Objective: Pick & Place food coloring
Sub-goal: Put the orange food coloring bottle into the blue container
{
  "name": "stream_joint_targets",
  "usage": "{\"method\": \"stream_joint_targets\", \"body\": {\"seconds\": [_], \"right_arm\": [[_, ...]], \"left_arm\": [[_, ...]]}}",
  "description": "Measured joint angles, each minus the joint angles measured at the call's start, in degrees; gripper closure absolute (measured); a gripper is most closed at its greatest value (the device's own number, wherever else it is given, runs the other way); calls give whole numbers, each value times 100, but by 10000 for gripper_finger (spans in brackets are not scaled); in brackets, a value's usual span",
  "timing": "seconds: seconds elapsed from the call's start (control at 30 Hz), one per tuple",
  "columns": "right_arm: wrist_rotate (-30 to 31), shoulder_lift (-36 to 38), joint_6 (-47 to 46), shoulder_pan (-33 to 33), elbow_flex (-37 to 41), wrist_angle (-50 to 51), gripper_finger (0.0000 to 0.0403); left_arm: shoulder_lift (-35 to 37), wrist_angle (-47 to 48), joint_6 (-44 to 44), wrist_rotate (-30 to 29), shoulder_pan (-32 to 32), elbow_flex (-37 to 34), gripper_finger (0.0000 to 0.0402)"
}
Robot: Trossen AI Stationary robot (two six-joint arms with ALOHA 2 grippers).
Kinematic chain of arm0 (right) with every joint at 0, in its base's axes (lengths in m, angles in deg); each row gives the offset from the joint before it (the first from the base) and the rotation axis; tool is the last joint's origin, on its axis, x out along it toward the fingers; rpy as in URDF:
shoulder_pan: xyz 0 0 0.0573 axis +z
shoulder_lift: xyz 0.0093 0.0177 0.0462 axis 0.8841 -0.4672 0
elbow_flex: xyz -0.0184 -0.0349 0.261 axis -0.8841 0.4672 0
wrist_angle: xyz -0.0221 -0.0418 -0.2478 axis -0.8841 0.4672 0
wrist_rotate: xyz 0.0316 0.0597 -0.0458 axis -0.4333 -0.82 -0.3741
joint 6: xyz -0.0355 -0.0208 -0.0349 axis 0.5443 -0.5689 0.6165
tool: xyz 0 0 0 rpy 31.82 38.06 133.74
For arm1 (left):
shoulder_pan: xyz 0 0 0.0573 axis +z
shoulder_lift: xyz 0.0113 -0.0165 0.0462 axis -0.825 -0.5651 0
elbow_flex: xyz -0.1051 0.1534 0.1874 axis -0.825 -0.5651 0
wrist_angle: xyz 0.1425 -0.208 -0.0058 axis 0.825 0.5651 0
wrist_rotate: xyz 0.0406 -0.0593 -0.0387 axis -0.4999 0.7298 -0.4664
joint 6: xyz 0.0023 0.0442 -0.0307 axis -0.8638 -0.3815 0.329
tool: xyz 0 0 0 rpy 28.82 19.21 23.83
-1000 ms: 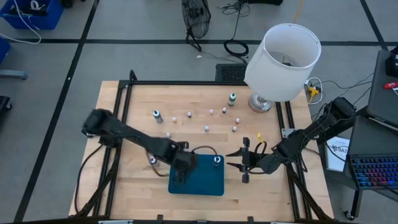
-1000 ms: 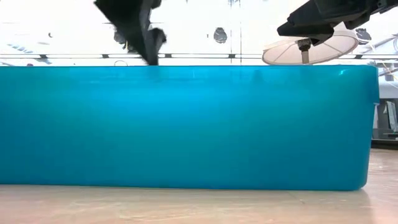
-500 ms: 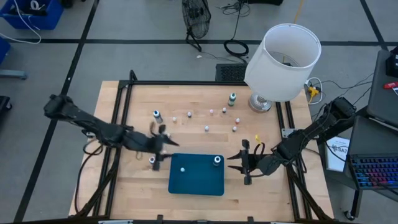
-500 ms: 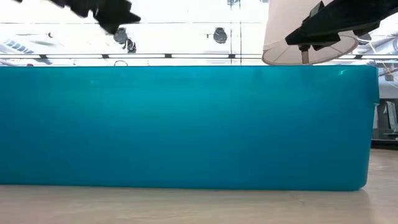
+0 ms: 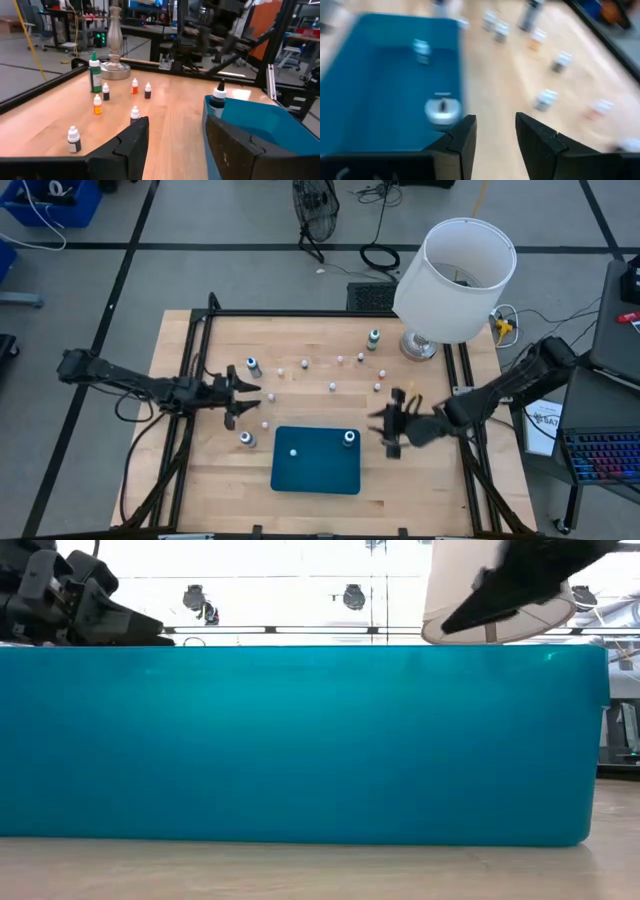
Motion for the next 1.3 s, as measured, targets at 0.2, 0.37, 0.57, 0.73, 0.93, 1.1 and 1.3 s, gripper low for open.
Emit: {"method": "stream_joint_targets", "body": {"seconds": [0.2,0.37,0.57,0.73,0.93,1.1,1.3], "right_arm": [[-730,-97,324,-1371,-1004,2197,276],[-1601,-92,569,-2348,-992,2725,273],[-1637,-163,690,-3306,-973,3023,257],[-2045,-498,692,-3951,-972,3072,244],[-2379,-1110,711,-4319,-972,3022,242],[-2371,-1592,864,-4412,-970,2913,244],[-2373,-1934,986,-4435,-970,2585,242]], "left_arm": [[216,72,-119,41,8,9,210],[197,122,-168,31,8,11,199],[195,148,-173,31,8,11,202],[195,148,-175,33,8,11,213],[195,151,-186,33,8,15,211],[195,151,-184,35,8,17,201],[195,151,-184,35,8,17,201]]}}
